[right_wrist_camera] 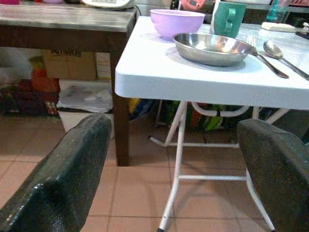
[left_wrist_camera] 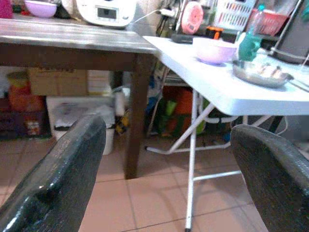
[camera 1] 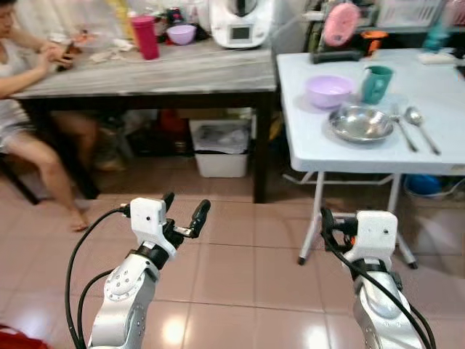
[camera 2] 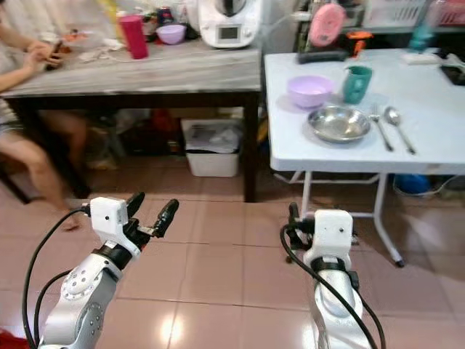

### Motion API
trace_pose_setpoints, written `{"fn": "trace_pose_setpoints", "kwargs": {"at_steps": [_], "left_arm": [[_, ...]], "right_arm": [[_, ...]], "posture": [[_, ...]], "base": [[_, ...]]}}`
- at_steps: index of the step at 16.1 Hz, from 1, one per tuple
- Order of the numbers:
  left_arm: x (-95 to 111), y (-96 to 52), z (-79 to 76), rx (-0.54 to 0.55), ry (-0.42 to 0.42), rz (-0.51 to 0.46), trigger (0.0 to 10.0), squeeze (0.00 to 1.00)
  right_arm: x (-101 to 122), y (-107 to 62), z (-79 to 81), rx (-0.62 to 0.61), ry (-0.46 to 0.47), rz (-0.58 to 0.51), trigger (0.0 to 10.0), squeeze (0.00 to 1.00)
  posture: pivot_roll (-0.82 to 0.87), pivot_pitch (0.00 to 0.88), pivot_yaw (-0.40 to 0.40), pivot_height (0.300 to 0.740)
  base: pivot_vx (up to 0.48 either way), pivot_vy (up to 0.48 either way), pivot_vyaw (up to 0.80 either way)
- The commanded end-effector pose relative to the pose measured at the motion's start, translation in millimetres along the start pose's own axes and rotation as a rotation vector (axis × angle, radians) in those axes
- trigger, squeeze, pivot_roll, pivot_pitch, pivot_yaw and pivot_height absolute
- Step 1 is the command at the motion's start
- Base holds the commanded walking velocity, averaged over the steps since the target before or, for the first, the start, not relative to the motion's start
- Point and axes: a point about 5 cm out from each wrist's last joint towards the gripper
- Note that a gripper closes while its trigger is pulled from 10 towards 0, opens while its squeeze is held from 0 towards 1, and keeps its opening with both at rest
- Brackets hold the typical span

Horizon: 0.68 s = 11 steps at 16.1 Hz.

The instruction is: Setting the table

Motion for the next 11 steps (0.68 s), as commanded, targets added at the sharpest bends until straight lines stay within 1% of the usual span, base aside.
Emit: {"fn": "trace_pose_setpoints", "kwargs": {"at_steps": [1, 7, 11], "left_arm": [[3.6, -1.7, 4.0, -0.003, -0.002, -0.007, 10.0, 0.00], [3.5, -1.2, 1.4, -0.038, -0.005, 0.004, 10.0, 0.00], [1.4, -3.5, -0.3, -0.048, -0.007, 0.010, 10.0, 0.00]], "right_arm": [[2.3, 1.0, 3.7, 0.016, 0.010, -0.011, 10.0, 0.00], [1.8, 0.9, 3.8, 0.015, 0.008, -0.007, 10.0, 0.00], [1.1, 1.0, 2.9, 0.016, 0.010, -0.005, 10.0, 0.00]], "posture": [[-0.21, 0.000, 0.070, 0.740], [-0.22, 0.000, 0.071, 0.740], [-0.22, 0.000, 0.071, 0.740]], "base": [[0.000, 0.000, 0.00], [0.326, 0.000, 0.00], [0.344, 0.000, -0.75]]}}
Point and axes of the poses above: a point about 5 cm out from each wrist's last joint towards the gripper, its own y axis pointing out of the wrist towards the gripper, its own x axis along the axis of the wrist's last joint, z = x × y, and after that the axes turned 4 degrees about y, right-handed
